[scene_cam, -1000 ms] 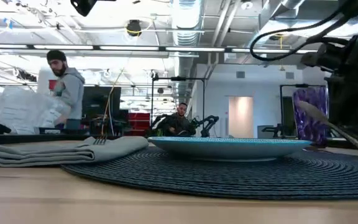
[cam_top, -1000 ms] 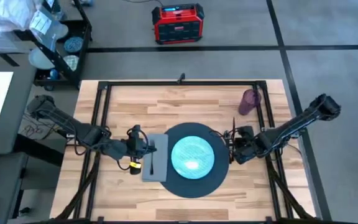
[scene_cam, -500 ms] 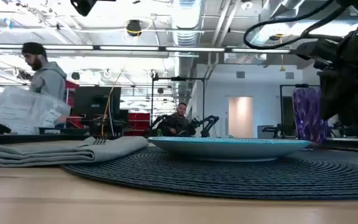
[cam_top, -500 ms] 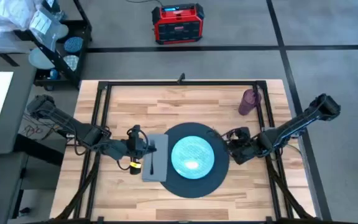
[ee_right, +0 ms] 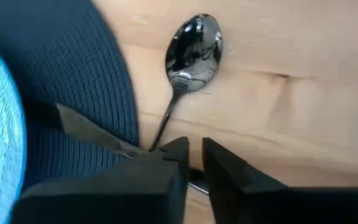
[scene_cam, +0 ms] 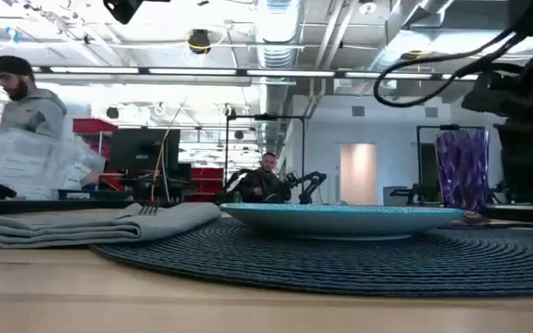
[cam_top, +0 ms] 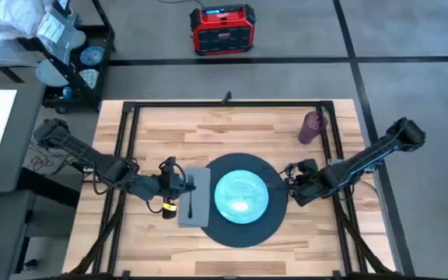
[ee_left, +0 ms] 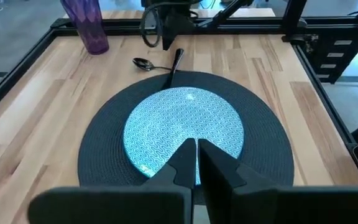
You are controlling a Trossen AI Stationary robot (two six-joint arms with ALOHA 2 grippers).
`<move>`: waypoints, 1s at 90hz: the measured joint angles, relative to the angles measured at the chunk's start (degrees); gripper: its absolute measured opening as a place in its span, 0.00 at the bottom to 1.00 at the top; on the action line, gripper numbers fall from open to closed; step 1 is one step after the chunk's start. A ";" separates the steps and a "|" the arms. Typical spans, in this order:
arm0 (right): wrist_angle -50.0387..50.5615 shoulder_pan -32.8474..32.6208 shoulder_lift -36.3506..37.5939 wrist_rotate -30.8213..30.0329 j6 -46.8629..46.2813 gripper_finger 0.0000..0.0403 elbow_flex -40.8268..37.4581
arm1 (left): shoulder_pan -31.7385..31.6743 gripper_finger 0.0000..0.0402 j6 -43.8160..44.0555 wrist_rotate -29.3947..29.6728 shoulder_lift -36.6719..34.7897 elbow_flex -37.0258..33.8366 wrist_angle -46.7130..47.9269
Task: Set table place
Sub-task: Put the black table knife on the tablemat to the right side of the blue plate
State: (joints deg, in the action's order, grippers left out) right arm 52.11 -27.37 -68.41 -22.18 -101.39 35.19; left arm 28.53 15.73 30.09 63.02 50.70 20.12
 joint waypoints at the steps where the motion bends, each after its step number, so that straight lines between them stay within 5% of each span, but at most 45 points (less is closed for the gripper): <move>1: 0.04 -0.04 0.04 0.06 0.61 0.17 -0.01 | 0.00 0.00 0.00 0.00 0.00 0.00 0.03; 36: 2.67 -0.06 -0.04 10.76 20.60 0.60 0.01 | 0.00 0.00 -1.09 0.00 0.00 0.00 1.48; 69: -4.18 -1.54 -0.23 10.41 28.40 0.46 -0.01 | 0.00 0.00 -1.66 0.00 1.80 0.00 0.70; 90: -6.74 -1.45 -0.28 7.42 29.31 0.38 -0.01 | -0.15 0.00 -9.70 -0.02 6.60 0.00 -4.41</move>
State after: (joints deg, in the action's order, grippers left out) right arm 45.37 -28.82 -68.69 -14.76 -72.08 35.18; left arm 28.38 6.02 30.06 69.62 50.70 15.71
